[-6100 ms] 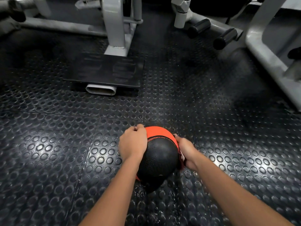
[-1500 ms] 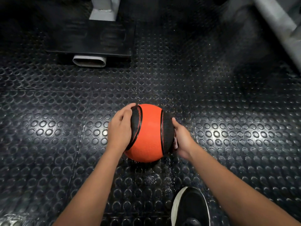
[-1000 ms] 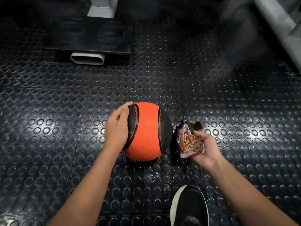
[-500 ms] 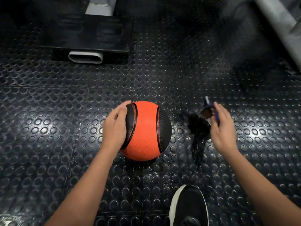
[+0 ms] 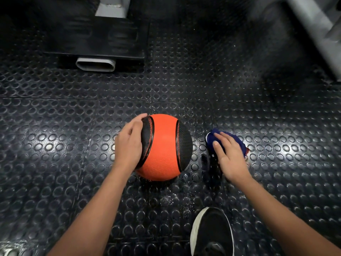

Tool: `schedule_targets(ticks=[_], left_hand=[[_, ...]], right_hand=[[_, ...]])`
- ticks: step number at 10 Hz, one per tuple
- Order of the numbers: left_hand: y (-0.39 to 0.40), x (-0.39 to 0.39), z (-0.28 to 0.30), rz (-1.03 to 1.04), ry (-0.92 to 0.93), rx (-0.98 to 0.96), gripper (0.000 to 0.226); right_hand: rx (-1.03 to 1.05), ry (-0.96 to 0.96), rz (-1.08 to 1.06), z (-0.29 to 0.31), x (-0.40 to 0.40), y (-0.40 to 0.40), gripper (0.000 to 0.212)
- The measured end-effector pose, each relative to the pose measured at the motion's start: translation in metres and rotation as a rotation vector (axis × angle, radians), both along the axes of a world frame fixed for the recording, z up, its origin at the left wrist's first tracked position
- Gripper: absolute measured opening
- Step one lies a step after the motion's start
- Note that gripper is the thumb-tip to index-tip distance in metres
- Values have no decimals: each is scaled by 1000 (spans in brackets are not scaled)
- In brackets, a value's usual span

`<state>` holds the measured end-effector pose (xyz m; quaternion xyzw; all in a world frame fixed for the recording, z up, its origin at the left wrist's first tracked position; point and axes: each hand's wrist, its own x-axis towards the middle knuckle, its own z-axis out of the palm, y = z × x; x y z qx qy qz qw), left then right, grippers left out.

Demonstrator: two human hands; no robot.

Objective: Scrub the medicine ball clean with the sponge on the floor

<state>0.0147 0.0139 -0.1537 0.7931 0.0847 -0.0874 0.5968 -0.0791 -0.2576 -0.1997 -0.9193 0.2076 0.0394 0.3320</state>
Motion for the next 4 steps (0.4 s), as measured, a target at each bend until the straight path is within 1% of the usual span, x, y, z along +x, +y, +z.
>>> schedule_targets(ticks=[1,2,3,4], left_hand=[[-1,-2,4,-25,-7,51,40],[1,0,6,-52,3,113,42],[3,-4,12,-49,67,170,46],[10,-6,25,0,137,212,55]], right_hand=[[383,-133,-65,34,14,44,36],[529,-122,-27,51,31,82,39],[525,-106,-61,55,37,99,44],[499,-99,-135,60,34,98,45]])
